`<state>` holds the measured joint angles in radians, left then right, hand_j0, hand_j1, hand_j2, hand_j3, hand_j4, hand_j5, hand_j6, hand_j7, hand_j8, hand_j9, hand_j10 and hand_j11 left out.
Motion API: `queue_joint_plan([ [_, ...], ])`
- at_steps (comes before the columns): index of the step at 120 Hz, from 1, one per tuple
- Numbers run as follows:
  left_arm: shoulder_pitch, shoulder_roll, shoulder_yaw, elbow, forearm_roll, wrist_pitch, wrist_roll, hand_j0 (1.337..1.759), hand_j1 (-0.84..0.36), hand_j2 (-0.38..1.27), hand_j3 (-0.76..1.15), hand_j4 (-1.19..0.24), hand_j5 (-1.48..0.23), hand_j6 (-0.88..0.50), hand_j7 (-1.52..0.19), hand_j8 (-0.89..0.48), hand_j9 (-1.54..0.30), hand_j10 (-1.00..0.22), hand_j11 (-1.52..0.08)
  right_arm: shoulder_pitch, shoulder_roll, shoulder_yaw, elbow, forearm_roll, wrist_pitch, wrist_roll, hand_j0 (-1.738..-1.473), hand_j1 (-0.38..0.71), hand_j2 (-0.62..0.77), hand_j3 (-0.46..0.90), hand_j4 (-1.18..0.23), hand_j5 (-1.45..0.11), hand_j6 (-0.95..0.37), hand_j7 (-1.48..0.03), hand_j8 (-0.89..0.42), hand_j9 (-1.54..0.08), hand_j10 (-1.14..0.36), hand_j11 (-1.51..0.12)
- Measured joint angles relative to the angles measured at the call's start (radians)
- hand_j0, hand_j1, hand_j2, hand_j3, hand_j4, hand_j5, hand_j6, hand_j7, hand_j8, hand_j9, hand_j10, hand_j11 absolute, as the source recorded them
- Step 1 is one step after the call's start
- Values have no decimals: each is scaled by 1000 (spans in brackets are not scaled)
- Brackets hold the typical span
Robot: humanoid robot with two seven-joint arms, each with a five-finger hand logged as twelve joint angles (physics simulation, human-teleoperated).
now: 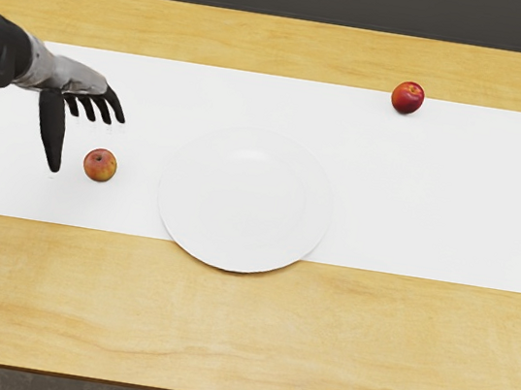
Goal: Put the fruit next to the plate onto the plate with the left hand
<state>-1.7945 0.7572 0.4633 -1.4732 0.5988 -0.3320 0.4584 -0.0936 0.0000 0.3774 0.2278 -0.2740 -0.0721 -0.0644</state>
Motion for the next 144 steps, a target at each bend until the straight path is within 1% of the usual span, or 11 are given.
queue_joint_plan([
  [16, -49, -56, 115, -38, 28, 164, -1, 1658, 50, 51, 0, -252, -325, -252, -325, -252, -325, -251, -325, 0, 0, 0, 0, 0, 0, 0, -1658, -306, -7, 0, -36, -46, -36, -46, -36, -46, -36, -46],
  [33, -49, -128, 207, -63, 37, 304, 0, 1658, 50, 51, 0, -252, -325, -253, -325, -252, -325, -252, -325, 0, 0, 0, 0, 0, 0, 0, -1658, -306, -7, 0, -36, -46, -36, -46, -36, -46, -36, -46],
  [52, -39, -181, 268, -74, 48, 424, 0, 1658, 48, 51, 0, -253, -327, -253, -327, -253, -327, -253, -327, 0, 0, 0, 0, 0, 0, 0, -1658, -306, -7, 0, -36, -46, -36, -46, -36, -46, -36, -46],
  [67, -13, -242, 302, -74, 59, 515, 0, 1658, 48, 51, 0, -253, -327, -254, -327, -253, -327, -253, -327, 0, 0, 0, 1, 0, 0, 0, -1658, -306, -7, 0, -36, -46, -36, -46, -36, -46, -36, -46],
  [80, 8, -273, 314, -52, 82, 552, 0, 1658, 48, 51, 0, -253, -328, -254, -328, -254, -328, -253, -327, 0, 0, 0, 0, 1, 0, 0, -1658, -306, -7, 0, -36, -46, -36, -46, -36, -46, -36, -46],
  [92, 50, -314, 323, -12, 91, 565, -1, 1658, 47, 51, 0, -253, -328, -254, -328, -254, -328, -253, -328, 0, 0, 0, 0, 0, 0, 0, -1658, -306, -7, 0, -36, -46, -36, -46, -36, -46, -36, -46],
  [120, 104, -342, 332, 47, 94, 605, -2, 1658, 45, 52, 0, -255, -330, -255, -330, -255, -330, -255, -330, 0, 0, 0, 1, 1, 0, 0, -1658, -306, -7, 0, -36, -46, -36, -46, -36, -46, -36, -46],
  [144, 132, -358, 334, 74, 91, 614, -8, 1658, 42, 52, 0, -257, -333, -258, -333, -258, -333, -257, -333, 0, 0, 0, 0, 0, 0, 0, -1658, -306, -7, 0, -36, -46, -36, -46, -36, -46, -36, -46],
])
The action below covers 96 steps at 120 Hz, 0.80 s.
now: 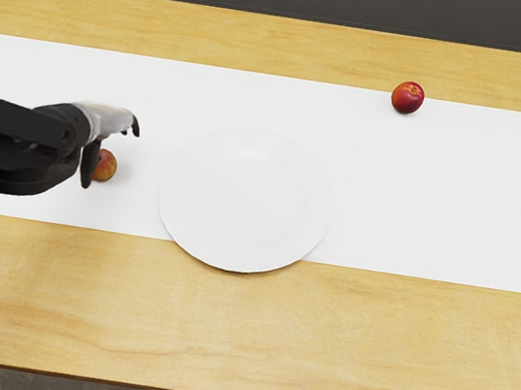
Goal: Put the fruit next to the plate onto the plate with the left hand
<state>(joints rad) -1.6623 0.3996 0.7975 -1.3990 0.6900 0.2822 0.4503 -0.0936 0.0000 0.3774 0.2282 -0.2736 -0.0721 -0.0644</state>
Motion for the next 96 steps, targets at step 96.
queue_joint_plan([
  [96, 65, -19, 19, 66, -4, 9, -49, 1658, -222, 96, 0, -477, -620, -477, -620, -479, -619, -477, -619, 0, 0, 0, 0, 0, 0, 0, -1658, -306, -7, 0, -36, -47, -36, -47, -36, -47, -36, -47],
])
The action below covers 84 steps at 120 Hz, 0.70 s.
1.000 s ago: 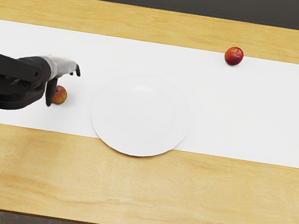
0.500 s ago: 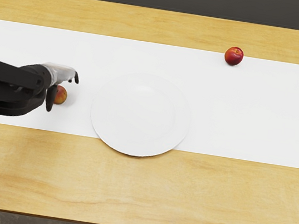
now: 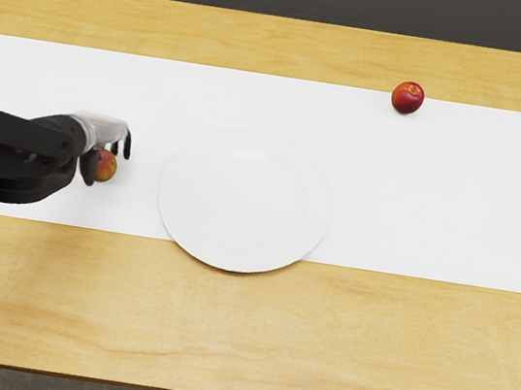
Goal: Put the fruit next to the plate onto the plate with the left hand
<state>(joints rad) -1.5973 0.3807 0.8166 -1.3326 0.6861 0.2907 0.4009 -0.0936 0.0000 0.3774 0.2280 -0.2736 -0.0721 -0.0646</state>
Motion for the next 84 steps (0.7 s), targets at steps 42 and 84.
queue_joint_plan([
  [42, 18, -2, 12, 2, 3, 37, -8, 1656, -294, 379, 0, -678, -835, -565, -854, -515, -870, -659, -869, 0, 0, 0, 0, 0, 0, 0, -1658, -307, -7, 0, -36, -46, -36, -46, -36, -46, -36, -46],
  [84, 28, -3, 19, 3, -3, 22, -8, 1644, -265, 198, 48, -867, -1014, -485, -1055, -452, -1116, -771, -1149, 0, 0, 0, 0, 0, 0, 0, -1658, -306, -7, 0, -36, -46, -36, -46, -36, -46, -36, -46],
])
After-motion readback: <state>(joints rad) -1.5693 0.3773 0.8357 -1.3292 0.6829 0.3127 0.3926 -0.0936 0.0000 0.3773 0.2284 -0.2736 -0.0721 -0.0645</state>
